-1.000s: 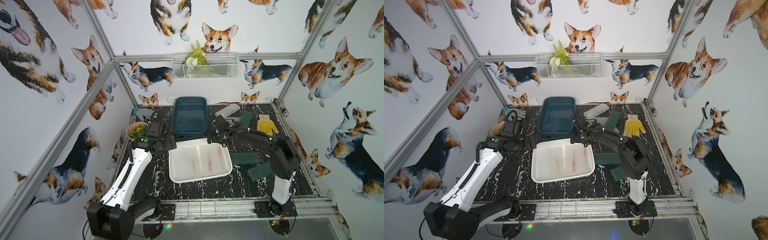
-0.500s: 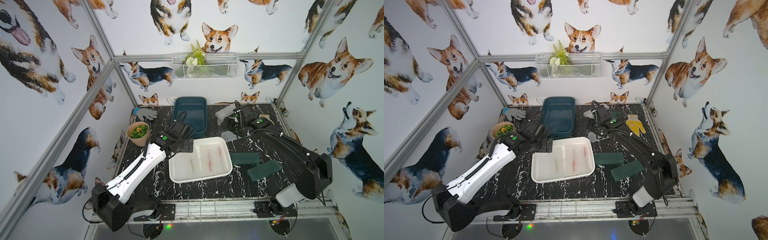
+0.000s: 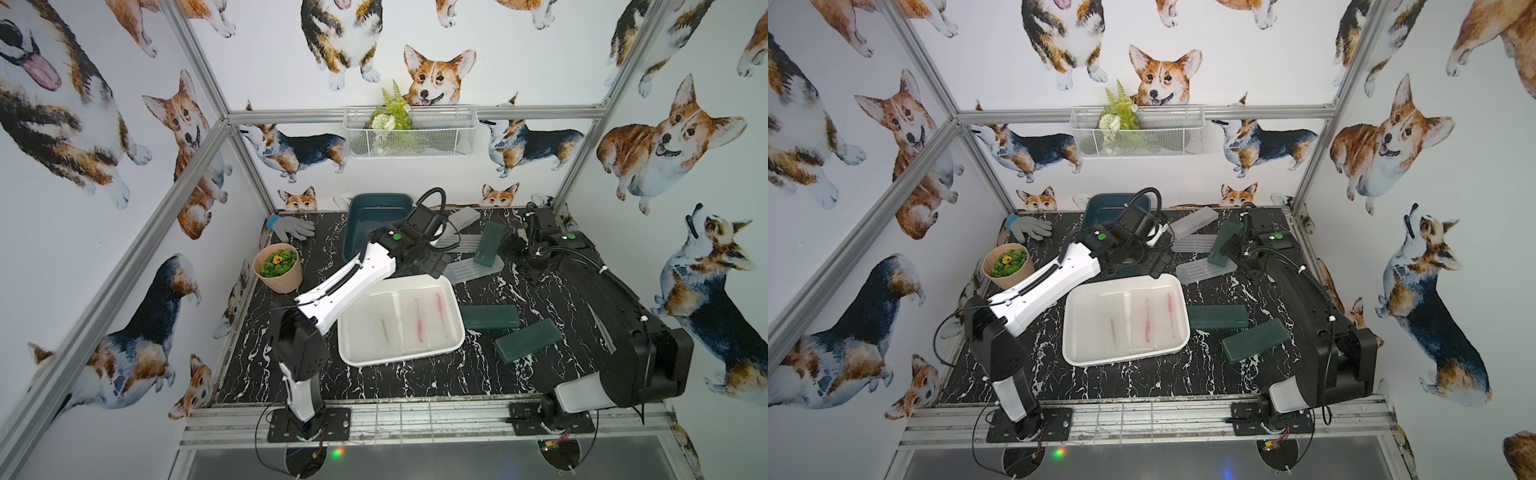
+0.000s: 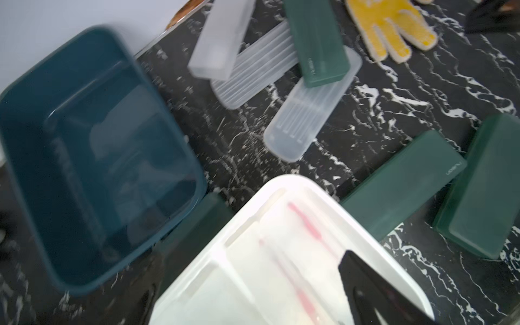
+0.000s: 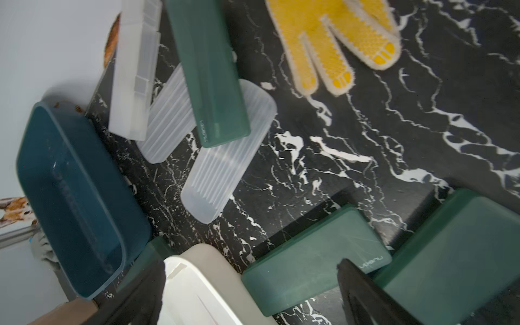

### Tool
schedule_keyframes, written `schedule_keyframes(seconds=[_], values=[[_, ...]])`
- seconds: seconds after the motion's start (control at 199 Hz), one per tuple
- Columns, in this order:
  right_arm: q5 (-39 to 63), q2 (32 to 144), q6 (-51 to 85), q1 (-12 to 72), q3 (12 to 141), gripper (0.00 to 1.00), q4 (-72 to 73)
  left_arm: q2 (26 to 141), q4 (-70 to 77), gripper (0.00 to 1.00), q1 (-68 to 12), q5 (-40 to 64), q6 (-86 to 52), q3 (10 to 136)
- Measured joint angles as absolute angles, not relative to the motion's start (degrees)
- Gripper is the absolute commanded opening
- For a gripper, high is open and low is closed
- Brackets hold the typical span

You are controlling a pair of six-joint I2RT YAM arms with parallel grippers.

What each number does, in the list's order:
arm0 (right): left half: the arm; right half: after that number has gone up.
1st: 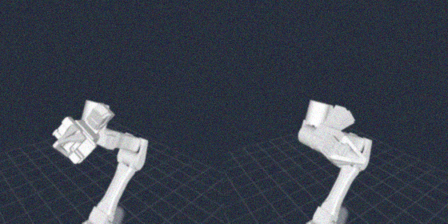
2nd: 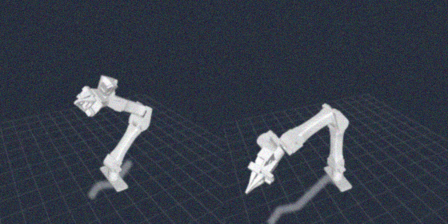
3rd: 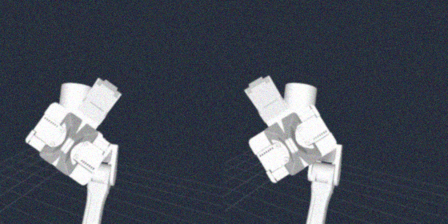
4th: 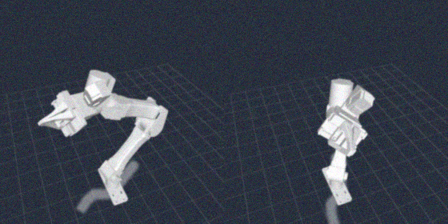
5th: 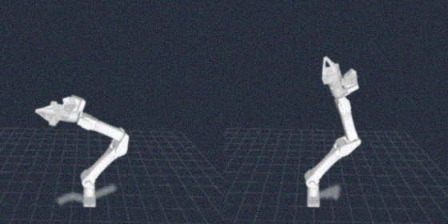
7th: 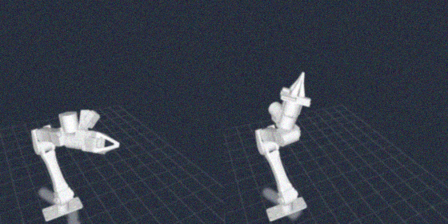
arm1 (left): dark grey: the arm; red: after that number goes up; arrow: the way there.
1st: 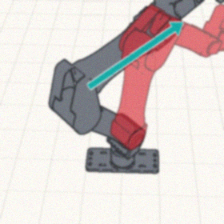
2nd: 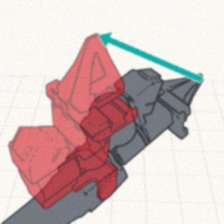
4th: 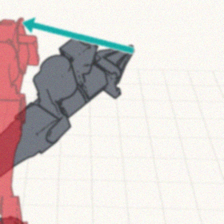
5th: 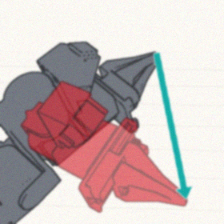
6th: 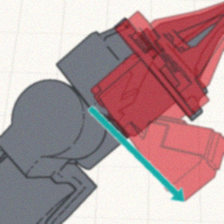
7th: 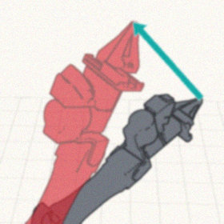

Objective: Place the pencil cases by color into the storage box
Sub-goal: Pick up the pencil case from the center of the board.

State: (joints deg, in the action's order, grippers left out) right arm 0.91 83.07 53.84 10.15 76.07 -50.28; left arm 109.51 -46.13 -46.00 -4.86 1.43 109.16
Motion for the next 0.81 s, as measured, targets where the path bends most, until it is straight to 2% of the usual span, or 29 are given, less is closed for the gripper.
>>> schedule_keyframes(seconds=[0.17,0.306,0.637,0.807], values=[[4.9,82.3,50.1,6.5,75.3,0.96,-52.2,121.4,-42.6,1.0,-46.5,-0.3,5.3,119.9],[6.2,82.1,45.8,7.4,76.1,0.96,-54.2,129.3,-40.0,1.0,-48.1,1.1,7.2,124.4],[5.2,78.1,41.5,10.0,72.2,0.97,-53.7,136.4,-29.8,1.0,-48.7,-3.4,12.6,120.1],[6.5,74.4,41.6,8.6,67.7,0.97,-51.5,141.2,-28.7,1.0,-48.2,-3.7,18.2,124.1]])
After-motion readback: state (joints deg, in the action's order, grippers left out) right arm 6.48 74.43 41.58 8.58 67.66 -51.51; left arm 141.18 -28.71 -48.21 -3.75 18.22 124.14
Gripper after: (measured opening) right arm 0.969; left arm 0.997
